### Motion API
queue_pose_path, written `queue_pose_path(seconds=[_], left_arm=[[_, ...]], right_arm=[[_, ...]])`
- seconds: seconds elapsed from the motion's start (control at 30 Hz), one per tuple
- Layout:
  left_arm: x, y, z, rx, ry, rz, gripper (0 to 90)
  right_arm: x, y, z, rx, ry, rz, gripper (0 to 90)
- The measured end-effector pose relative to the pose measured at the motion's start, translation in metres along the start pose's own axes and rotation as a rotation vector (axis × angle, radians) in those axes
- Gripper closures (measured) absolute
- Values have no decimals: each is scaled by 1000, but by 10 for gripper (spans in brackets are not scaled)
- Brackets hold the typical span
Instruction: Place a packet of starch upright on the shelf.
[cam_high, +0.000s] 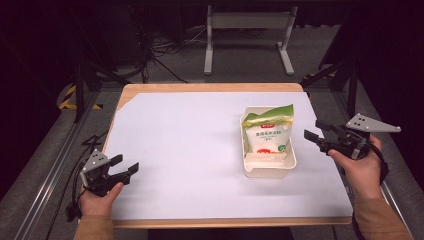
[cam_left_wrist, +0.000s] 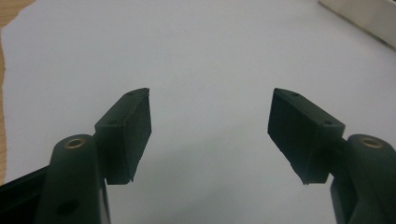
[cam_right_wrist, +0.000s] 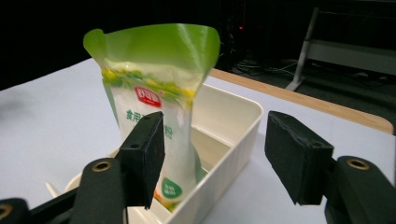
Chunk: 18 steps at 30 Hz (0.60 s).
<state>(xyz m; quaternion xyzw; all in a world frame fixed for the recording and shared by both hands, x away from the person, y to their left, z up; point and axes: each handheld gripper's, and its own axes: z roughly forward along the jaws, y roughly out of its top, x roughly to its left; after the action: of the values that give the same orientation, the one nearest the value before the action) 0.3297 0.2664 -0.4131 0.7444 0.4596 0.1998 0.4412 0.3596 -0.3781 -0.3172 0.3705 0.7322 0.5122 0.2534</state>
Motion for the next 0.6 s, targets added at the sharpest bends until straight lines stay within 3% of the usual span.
queue_pose_path(seconds=[0.23,0.6], left_arm=[[-1,1,2,0,-9,2,309],[0,0,4,-1,-16,5,305]], right_arm=[[-8,-12,-13,36,-24,-11,371],[-15,-38,-15,72,-22,-19,350]])
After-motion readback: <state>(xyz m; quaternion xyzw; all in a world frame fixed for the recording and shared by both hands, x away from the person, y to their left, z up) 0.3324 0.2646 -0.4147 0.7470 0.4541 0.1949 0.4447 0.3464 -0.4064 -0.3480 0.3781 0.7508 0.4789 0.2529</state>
